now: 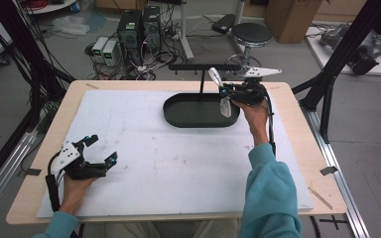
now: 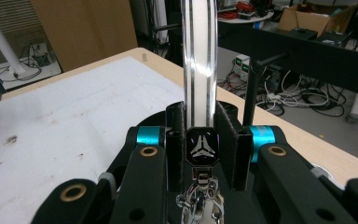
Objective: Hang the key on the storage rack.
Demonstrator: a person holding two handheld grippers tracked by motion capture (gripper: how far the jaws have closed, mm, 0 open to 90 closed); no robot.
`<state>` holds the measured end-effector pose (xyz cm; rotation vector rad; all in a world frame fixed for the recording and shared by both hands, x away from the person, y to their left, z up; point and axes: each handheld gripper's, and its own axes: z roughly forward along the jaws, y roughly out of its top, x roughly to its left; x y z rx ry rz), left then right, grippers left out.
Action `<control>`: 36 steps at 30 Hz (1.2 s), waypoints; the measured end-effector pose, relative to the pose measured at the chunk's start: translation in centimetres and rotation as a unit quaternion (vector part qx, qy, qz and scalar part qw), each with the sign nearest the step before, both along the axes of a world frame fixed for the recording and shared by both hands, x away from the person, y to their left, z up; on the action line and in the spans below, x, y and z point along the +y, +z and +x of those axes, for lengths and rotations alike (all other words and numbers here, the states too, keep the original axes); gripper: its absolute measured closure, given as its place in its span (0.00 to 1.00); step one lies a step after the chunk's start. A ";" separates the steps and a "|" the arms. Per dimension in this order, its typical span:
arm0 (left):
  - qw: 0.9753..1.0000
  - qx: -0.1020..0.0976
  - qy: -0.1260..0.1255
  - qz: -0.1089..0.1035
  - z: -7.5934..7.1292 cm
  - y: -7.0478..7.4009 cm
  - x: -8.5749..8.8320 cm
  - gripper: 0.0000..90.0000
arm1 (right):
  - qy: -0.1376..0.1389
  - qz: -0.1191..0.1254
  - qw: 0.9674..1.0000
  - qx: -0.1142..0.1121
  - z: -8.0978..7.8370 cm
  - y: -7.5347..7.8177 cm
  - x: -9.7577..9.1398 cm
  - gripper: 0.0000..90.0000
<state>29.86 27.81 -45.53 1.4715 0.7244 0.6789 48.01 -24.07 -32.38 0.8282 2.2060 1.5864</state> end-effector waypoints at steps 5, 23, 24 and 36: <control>1.000 0.000 0.001 0.001 0.0 0.0 0.0 0.02 | -0.005 -0.001 1.000 0.005 0.5 -0.5 0.0 0.83; 1.000 -0.001 0.002 0.006 0.0 0.0 -0.1 0.02 | -0.021 0.021 0.999 0.033 2.3 -2.3 -0.4 0.83; 1.000 -0.002 0.001 0.006 0.0 0.0 -0.1 0.02 | -0.022 0.022 0.999 0.035 2.3 -2.4 -0.4 0.83; 1.000 -0.003 0.003 0.003 -0.1 0.0 0.0 0.02 | -0.031 0.035 0.998 0.044 3.0 -3.1 -0.7 0.83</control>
